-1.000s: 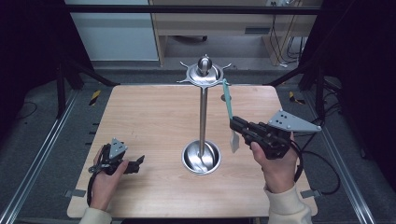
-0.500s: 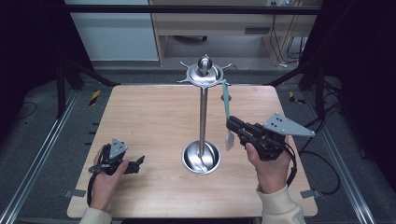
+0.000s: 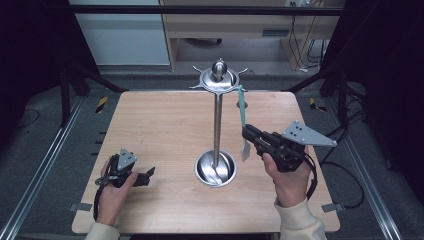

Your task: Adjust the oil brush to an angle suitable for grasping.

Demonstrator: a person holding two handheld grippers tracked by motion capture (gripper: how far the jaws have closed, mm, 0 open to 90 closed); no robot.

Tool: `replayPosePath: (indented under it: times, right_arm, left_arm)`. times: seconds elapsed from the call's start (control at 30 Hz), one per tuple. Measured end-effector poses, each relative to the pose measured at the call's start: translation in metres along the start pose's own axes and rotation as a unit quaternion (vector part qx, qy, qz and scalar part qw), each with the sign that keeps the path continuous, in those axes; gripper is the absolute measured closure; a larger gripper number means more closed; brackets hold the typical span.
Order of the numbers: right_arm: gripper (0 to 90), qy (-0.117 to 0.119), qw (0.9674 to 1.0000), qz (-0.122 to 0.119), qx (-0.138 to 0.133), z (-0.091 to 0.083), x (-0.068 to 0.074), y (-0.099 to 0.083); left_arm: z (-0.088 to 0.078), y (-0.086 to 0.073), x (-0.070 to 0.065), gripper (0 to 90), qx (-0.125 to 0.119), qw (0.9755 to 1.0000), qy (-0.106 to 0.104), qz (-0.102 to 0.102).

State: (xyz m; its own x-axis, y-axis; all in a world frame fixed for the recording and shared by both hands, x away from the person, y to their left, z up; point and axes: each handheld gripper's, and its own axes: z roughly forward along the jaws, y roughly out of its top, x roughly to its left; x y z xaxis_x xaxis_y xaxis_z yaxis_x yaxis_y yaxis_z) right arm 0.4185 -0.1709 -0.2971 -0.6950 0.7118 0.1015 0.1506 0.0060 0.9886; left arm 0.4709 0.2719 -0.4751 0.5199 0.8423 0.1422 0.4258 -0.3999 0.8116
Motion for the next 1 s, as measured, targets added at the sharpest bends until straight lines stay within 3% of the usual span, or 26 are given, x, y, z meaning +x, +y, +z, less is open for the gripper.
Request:
replayPosePath:
  times: [1.0]
  right_arm:
    - [81.8, 0.004, 1.0000, 0.000, -0.001, 0.0016, -0.0001, -0.0005]
  left_arm:
    - [0.0012, -0.0002, -0.0012, 2.5, 0.003, 1.0000, -0.006, 0.002]
